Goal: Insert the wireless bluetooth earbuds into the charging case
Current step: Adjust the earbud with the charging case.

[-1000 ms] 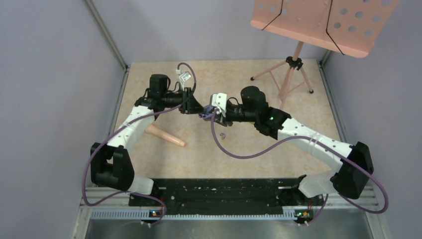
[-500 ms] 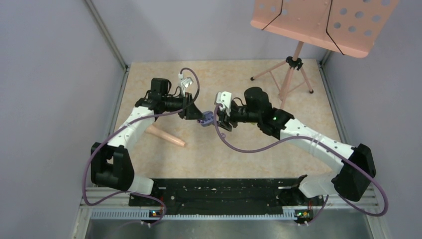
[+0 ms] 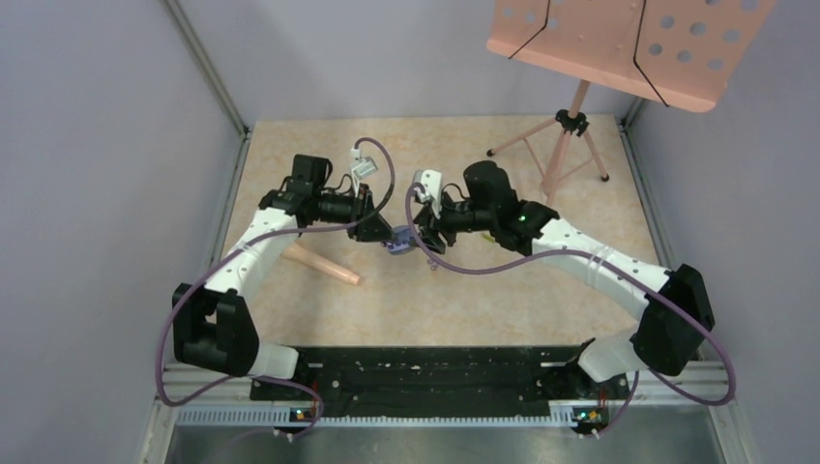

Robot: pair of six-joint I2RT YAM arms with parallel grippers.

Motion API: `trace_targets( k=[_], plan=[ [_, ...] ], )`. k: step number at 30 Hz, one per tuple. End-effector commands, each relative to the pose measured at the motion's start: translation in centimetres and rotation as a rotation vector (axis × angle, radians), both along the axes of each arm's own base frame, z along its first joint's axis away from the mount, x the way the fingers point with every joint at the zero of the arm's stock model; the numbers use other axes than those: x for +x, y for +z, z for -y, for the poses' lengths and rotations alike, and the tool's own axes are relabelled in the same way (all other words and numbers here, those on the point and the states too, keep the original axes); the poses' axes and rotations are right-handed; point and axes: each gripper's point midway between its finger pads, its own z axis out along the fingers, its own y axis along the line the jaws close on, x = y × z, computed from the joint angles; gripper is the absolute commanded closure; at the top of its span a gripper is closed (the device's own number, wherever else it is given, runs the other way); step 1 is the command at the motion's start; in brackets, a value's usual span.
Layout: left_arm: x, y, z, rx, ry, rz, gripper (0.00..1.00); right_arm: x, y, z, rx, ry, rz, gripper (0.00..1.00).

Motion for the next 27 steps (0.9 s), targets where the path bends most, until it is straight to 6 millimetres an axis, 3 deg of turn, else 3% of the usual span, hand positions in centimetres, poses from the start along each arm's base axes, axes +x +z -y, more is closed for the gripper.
trace_targets(
  k=[1, 9, 17, 21, 25, 27],
  plan=[
    [-1.3, 2.9, 0.5, -0.065, -0.079, 0.100, 1.00, 0.6, 2.0, -1.0, 0.061, 0.015, 0.002, 0.49],
    [-2.0, 3.1, 0.6, -0.081, -0.101, 0.087, 1.00, 0.7, 1.7, -1.8, 0.089, 0.018, -0.038, 0.59],
    [-2.0, 3.2, 0.7, -0.081, -0.107, 0.093, 1.00, 0.5, 0.9, -2.0, 0.085, 0.038, -0.058, 0.77],
    [-1.7, 3.0, 0.7, -0.070, -0.085, 0.069, 1.00, 0.5, 0.7, -1.9, 0.078, 0.047, -0.035, 0.94],
    [-1.1, 2.9, 0.8, -0.064, -0.046, 0.020, 0.71, 0.6, 1.0, -1.7, 0.069, 0.066, 0.032, 1.00],
    [-0.9, 2.9, 0.9, -0.073, -0.026, -0.022, 0.62, 0.7, 1.1, -1.5, 0.061, 0.080, 0.079, 1.00]
  ],
)
